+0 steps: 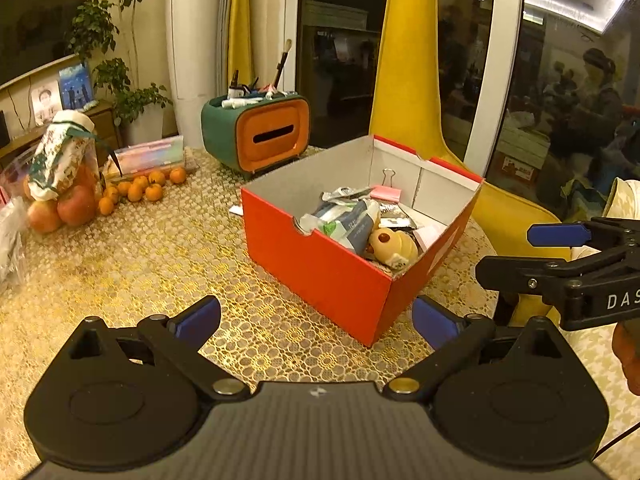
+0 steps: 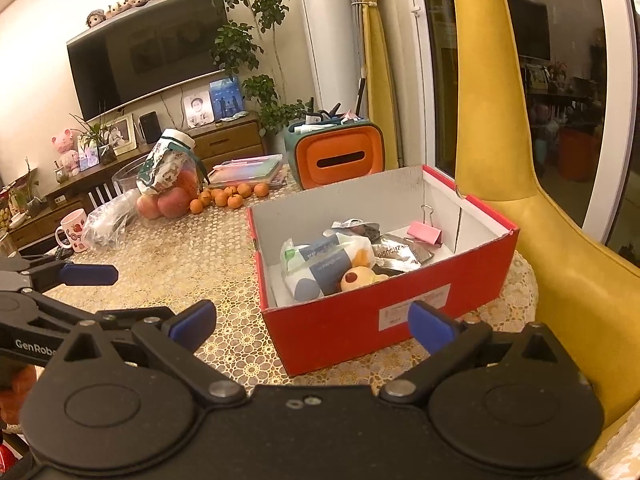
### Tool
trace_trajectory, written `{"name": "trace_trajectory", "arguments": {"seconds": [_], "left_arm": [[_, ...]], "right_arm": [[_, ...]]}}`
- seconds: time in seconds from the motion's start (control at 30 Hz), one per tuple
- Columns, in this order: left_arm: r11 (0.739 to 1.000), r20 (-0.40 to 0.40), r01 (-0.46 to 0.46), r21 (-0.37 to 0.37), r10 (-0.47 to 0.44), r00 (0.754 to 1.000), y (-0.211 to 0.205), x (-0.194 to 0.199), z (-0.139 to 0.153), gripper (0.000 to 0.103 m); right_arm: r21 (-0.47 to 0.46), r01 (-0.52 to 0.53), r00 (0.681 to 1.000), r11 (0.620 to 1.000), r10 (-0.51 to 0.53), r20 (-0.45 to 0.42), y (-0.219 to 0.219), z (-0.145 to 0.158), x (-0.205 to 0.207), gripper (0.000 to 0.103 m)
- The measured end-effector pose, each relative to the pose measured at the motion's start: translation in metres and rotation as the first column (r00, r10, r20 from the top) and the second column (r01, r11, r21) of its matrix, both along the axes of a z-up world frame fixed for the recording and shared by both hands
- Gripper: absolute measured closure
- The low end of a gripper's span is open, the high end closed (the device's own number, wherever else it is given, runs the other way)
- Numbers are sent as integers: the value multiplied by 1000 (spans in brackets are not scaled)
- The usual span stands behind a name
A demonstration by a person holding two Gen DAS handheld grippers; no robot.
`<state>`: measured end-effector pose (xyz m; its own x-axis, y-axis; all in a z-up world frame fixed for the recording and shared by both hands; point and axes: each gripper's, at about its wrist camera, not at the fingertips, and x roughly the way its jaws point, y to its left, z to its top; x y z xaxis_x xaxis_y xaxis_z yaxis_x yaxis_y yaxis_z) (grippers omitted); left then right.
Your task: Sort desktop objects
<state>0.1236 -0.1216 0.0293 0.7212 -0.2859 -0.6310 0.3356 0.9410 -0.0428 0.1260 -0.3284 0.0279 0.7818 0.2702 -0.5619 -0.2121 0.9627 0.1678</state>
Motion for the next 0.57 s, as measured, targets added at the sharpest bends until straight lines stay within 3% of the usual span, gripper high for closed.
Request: {"name": "trace_trajectory", "arguments": {"seconds": [0.37, 0.57], "left_arm": [[1000, -21, -7, -20, 6, 1000, 7, 0, -2, 1], [998, -35, 11, -69, -13, 999, 19, -3, -3, 1]], "right_arm": [[3, 33, 999, 999, -33, -41, -2, -6, -2, 1], [4, 56, 997, 998, -56, -52, 1, -6, -3, 1]]}}
